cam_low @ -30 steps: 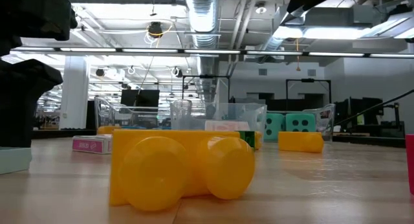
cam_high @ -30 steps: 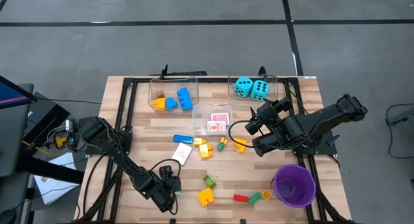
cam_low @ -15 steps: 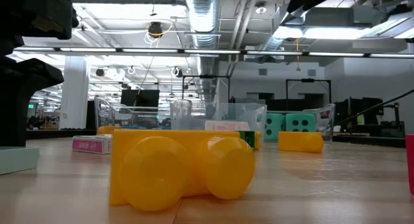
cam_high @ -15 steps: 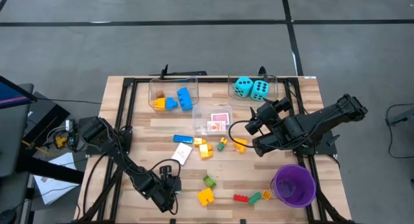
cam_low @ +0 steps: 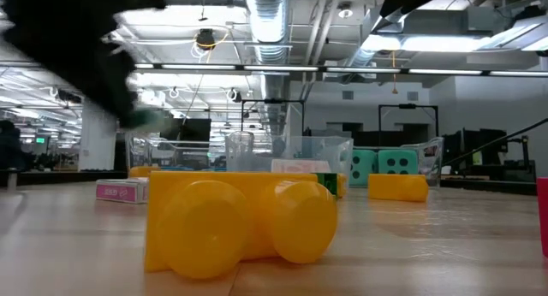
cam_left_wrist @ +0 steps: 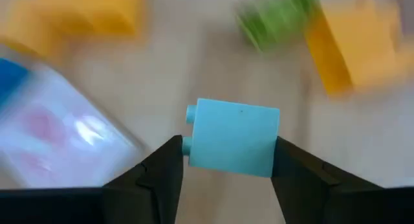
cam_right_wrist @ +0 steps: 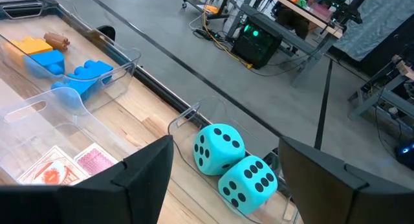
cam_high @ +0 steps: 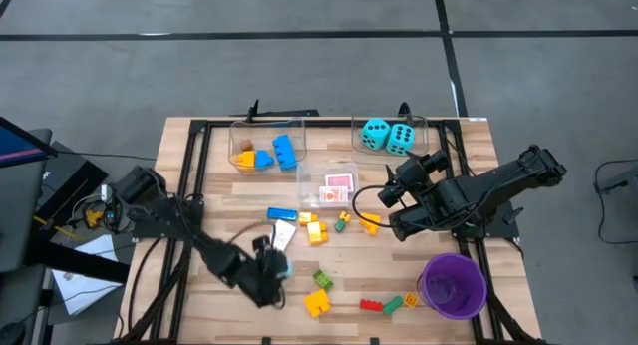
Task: Pick & Place Toys
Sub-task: Put the light blue game piece into the top left transparent bin
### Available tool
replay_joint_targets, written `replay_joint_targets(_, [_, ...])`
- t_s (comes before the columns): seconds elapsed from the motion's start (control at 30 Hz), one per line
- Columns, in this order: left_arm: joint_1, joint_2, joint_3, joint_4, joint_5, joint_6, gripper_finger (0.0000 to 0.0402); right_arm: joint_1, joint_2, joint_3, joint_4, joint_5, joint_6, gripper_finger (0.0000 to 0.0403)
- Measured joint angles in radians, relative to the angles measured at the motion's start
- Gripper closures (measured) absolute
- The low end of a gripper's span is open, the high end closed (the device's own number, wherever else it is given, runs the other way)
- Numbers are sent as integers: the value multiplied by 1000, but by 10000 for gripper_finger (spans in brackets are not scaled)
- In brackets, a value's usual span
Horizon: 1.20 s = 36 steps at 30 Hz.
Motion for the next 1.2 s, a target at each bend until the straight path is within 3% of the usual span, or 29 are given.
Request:
replay_joint_targets(0.27, [279, -200, 2, 1, -192, 234, 214, 0, 0, 0, -1, 0, 0, 131])
replay_joint_targets(0.53, [694, -336, 2, -5, -196, 430, 212, 0, 0, 0, -8, 2, 0, 131])
replay_joint_targets(0.73, [953, -351, 3, -38, -81, 459, 211, 0, 0, 0, -8, 4, 0, 131])
replay_joint_targets(0.93, [1097, -339, 2, -124, -76, 411, 211, 0, 0, 0, -8, 4, 0, 131])
replay_joint_targets(1.2, [1176, -340, -63, -128, -74, 395, 208, 0, 0, 0, 0, 3, 0, 131])
